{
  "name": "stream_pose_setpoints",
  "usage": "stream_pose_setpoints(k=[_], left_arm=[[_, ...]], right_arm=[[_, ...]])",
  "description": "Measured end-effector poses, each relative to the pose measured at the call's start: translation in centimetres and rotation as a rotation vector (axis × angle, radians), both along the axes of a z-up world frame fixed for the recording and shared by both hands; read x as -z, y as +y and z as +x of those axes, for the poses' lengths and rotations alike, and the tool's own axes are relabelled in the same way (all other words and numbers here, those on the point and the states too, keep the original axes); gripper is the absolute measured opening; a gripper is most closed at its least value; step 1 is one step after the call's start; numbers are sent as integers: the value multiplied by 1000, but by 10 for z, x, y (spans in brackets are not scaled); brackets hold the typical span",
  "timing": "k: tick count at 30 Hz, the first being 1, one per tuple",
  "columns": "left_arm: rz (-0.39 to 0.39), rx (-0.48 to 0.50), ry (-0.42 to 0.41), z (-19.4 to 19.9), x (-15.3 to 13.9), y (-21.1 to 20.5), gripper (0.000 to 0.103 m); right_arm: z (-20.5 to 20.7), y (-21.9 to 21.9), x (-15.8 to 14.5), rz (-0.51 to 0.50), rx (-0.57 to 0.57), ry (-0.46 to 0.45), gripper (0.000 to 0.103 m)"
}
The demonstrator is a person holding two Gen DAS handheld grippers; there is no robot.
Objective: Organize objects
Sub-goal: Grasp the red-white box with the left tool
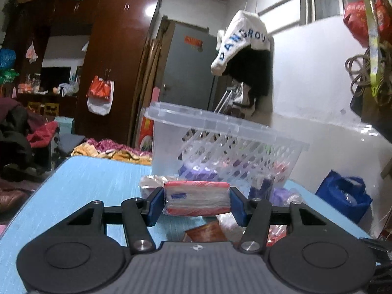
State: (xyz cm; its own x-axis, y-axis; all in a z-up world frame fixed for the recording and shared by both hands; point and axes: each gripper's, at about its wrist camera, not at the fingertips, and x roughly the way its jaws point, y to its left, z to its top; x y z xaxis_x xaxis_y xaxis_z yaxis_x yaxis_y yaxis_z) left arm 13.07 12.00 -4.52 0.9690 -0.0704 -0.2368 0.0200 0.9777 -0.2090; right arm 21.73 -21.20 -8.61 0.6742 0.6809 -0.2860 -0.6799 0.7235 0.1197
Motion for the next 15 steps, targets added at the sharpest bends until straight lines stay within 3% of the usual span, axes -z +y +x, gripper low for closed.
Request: stream_pose_setpoints(k=[8, 15], left_arm=[[25, 19, -48, -4, 0, -4, 60], [16, 24, -41, -2, 0, -2, 60]], right_arm=[[-5, -13, -8, 44, 23, -31, 65], [-6, -14, -8, 66, 7, -25, 64]])
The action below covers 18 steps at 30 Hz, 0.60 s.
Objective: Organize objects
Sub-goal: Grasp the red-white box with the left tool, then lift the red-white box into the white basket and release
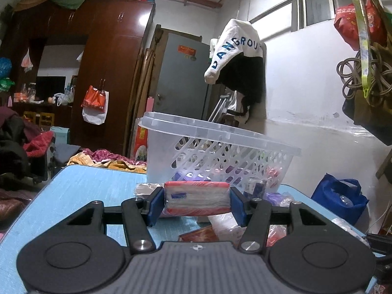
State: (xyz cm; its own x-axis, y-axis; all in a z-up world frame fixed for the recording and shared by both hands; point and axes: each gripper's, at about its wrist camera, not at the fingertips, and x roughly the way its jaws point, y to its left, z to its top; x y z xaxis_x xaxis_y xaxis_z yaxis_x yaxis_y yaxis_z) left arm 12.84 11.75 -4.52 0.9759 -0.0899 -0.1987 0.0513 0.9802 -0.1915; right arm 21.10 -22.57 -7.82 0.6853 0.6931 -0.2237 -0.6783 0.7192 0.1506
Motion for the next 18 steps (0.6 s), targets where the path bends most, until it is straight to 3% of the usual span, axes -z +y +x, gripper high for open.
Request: stream_pose_setpoints(k=[9, 18], left_arm=[[-7, 6, -19, -4, 1, 4, 60], [-90, 28, -132, -21, 0, 17, 60]], right_arm=[[-3, -1, -2, 13, 4, -11, 64], [-6, -4, -12, 52, -9, -58, 64]])
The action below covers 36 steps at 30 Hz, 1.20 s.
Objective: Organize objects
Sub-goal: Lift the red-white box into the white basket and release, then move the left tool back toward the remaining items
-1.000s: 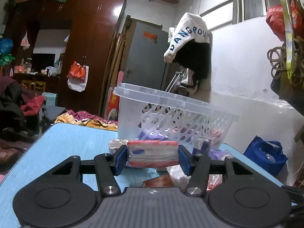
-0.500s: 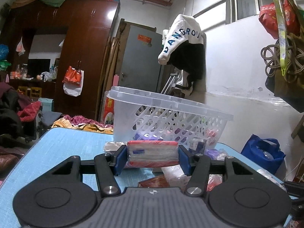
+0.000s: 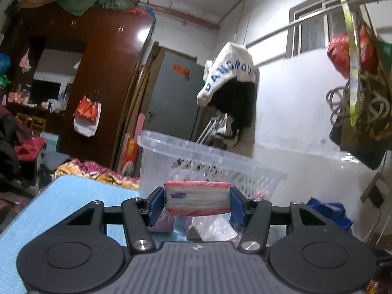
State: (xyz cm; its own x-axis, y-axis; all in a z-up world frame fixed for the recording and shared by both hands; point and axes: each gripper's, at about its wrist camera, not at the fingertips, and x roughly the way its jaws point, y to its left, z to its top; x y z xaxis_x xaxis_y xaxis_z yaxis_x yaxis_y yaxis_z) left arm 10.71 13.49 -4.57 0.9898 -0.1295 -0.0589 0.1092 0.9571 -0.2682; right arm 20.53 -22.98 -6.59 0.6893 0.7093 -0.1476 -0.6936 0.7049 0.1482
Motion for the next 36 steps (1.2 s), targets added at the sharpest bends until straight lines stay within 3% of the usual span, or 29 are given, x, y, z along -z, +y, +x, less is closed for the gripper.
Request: stream_pose_setpoints(k=[7, 10, 14, 17, 19, 23, 26, 28, 31, 33, 36], left_arm=[[-36, 1, -41, -8, -12, -1, 60], [-51, 31, -78, -8, -35, -2, 60], [-13, 58, -122, 15, -84, -10, 60], [33, 53, -78, 57, -111, -22, 60], [56, 44, 10, 90, -117, -29, 60], [55, 97, 187, 139, -102, -32, 63], [47, 92, 249, 147, -88, -27, 75], [35, 75, 216, 130, -86, -22, 80], [46, 72, 148, 81, -82, -18, 93], [82, 64, 126, 48, -64, -16, 103], [108, 32, 214, 33, -37, -13, 102]], right_arm=[[5, 0, -20, 7, 0, -45, 64], [15, 5, -40, 1, -1, -83, 64], [49, 24, -87, -2, -18, -119, 64], [86, 57, -126, -67, 2, -142, 64], [117, 82, -141, -139, 7, -118, 64], [155, 116, -129, -261, 53, -116, 67], [160, 118, -115, -309, 100, -97, 94], [148, 104, -110, -290, 102, -103, 103], [125, 62, -102, -178, 79, -52, 103], [113, 37, -87, -142, 40, 20, 103], [106, 13, -50, -189, 61, 129, 103]])
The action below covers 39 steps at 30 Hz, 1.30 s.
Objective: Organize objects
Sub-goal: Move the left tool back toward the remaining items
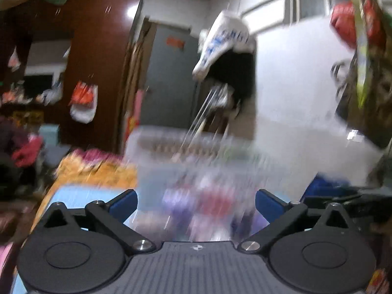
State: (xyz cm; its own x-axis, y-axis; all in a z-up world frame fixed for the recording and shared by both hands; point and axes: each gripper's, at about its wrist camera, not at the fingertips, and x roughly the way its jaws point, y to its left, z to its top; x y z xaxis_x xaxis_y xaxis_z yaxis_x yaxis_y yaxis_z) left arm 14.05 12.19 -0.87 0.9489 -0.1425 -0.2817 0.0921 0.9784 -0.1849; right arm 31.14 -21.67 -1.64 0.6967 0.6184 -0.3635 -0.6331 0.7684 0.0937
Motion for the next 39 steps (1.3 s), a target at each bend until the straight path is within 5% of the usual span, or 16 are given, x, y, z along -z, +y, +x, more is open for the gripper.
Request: stream_pose_setpoints(k=[4, 8, 14, 21, 23, 25, 29, 39], left_arm=[[-112, 41, 68, -10, 27, 18, 98], [-83, 53, 80, -2, 30, 12, 98], [-47, 66, 99, 18, 31, -14, 97], [15, 13, 172, 28, 43, -26, 72], [26, 16, 184, 29, 43, -28, 61], [-3, 16, 173, 26, 43, -23, 43], [-74, 38, 156, 23, 46, -12, 42], [2, 59, 64, 9, 42, -28, 41]], right_arm=[[3, -23, 31, 48, -22, 142, 103], [9, -18, 42, 4, -30, 177, 103], [10, -9, 44, -41, -31, 206, 65], [3, 5, 46, -151, 9, 153, 61], [1, 5, 46, -161, 18, 142, 47], [-2, 2, 46, -148, 25, 121, 47], [-10, -7, 42, -83, 31, 72, 47], [-15, -21, 38, 39, 57, 24, 47]])
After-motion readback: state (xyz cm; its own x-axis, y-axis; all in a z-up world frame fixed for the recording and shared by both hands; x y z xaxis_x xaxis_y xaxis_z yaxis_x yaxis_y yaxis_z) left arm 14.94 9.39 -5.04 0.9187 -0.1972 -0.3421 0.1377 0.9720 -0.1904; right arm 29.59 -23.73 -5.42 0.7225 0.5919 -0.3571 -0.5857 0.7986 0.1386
